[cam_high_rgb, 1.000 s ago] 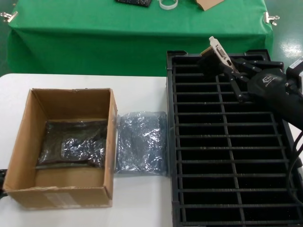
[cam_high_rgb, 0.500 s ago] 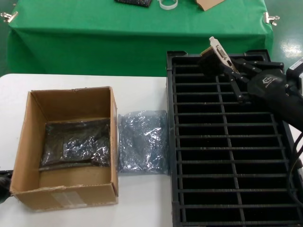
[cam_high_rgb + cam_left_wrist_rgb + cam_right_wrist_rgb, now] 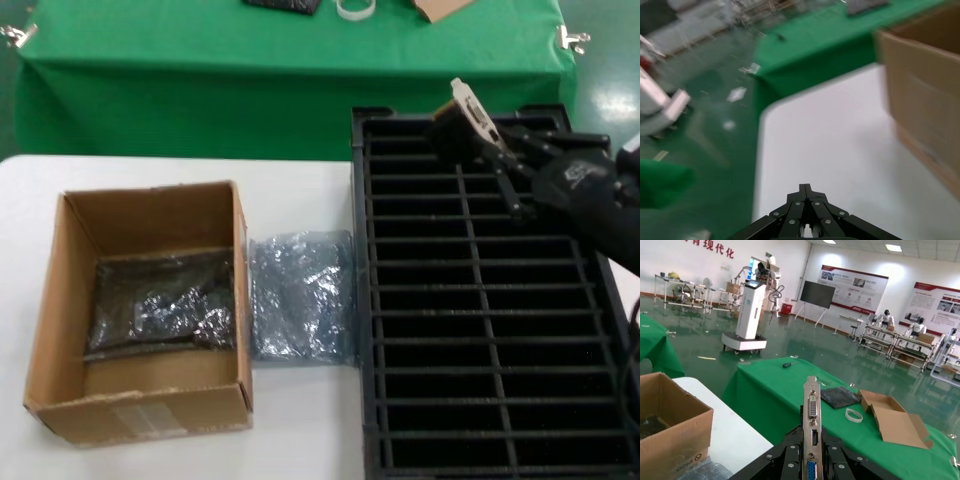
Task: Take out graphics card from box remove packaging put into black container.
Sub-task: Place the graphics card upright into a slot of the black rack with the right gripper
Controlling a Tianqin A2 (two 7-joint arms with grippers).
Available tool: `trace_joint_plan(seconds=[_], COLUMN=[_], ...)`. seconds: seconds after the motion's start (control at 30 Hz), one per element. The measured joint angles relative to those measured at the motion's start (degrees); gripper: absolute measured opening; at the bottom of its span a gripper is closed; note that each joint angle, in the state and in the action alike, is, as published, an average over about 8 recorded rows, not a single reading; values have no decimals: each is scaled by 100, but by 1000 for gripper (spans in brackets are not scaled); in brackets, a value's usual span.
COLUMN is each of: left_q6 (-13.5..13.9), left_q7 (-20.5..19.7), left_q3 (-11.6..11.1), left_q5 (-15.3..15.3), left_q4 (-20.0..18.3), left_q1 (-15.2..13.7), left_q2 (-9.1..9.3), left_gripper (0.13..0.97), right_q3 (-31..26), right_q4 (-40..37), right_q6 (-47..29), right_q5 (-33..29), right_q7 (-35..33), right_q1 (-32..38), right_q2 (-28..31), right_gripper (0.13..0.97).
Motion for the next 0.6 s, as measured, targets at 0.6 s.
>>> trace_joint_plan(seconds=[0.6], left_q6=[-308], left_q7=[1230], left_q3=[-1230], left_q5=[-2975], left_q4=[-2804], left_q1=[374], left_q2=[-752], left_gripper=[138], right_q3=[-448], right_q4=[-381], right_q6=[-1164], right_q5=[-882], right_q7=[953], right_q1=[1080], right_q2=[-145], right_gripper=[192])
